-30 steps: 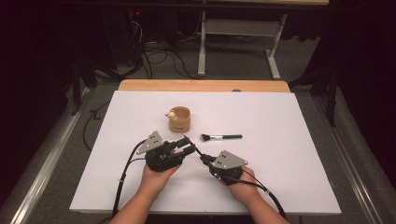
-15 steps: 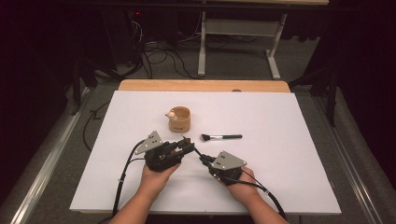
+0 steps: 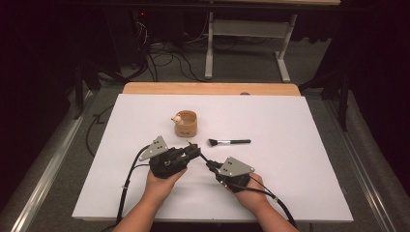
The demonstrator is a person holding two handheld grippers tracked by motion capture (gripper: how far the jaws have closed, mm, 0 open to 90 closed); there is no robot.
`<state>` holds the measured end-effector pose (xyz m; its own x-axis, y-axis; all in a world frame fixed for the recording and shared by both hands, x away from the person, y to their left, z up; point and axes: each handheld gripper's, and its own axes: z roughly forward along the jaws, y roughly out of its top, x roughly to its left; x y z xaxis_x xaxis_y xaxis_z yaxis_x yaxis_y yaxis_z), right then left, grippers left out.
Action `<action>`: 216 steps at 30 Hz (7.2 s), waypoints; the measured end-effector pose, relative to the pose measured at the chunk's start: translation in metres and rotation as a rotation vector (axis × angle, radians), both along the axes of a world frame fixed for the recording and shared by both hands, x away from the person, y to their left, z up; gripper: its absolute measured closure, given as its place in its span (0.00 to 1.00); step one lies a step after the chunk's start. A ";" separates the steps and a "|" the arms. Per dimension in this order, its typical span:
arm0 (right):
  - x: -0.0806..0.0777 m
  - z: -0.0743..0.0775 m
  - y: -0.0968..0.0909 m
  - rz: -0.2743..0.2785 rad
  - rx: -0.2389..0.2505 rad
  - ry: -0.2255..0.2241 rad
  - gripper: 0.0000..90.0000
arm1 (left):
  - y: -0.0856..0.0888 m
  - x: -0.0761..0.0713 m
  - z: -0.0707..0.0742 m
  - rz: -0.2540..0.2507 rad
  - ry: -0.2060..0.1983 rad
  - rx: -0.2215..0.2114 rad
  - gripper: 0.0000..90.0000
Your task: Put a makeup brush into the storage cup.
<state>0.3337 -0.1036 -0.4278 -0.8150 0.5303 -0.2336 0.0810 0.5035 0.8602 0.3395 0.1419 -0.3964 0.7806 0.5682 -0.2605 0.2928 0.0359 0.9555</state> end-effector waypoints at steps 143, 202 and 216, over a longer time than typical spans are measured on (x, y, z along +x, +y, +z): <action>0.022 0.021 -0.088 -0.274 0.216 0.103 0.02 | 0.058 0.002 0.014 0.250 -0.062 0.128 0.93; 0.019 0.020 -0.100 -0.283 0.261 0.090 0.02 | 0.046 0.046 0.056 0.319 -0.057 0.083 0.93; 0.018 0.020 -0.100 -0.272 0.258 0.084 0.02 | 0.032 0.066 0.068 0.322 -0.079 0.090 0.93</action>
